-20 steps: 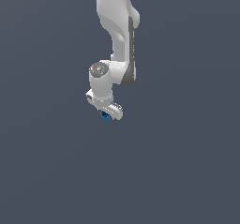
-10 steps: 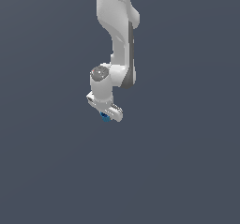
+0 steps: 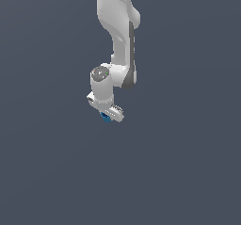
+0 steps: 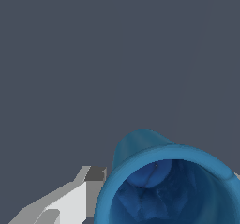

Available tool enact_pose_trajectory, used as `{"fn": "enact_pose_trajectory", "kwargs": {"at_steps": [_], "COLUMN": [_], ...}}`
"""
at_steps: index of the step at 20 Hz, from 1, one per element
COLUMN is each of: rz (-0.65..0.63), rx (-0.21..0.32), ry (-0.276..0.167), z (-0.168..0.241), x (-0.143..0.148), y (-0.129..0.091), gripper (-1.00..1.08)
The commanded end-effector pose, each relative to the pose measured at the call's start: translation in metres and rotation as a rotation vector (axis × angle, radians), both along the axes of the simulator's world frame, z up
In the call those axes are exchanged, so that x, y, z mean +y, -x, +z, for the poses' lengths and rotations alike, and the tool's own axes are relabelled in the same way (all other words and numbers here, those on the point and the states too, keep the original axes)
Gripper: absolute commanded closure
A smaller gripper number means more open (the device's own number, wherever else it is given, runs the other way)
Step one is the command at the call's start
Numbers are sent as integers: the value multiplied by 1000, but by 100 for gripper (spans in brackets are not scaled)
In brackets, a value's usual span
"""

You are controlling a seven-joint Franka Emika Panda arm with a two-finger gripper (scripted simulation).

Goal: Pick up the object and move it to a goal position.

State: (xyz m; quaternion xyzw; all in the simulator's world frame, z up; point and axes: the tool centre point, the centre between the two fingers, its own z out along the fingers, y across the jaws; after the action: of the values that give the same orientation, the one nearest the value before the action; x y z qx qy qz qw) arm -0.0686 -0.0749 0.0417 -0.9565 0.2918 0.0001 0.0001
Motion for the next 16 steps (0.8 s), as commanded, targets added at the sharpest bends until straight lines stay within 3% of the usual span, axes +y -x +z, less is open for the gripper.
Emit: {"fn": "enact_pose_trajectory", "kwargs": {"at_steps": [1,8,16], "rz": [1,1,0], "rx": [-1,-1,-1], "ry": [0,0,2], "z": [3,31,92], "x": [3,31,90], "y": [-1,-2,-6], "gripper": [108,108,108]}}
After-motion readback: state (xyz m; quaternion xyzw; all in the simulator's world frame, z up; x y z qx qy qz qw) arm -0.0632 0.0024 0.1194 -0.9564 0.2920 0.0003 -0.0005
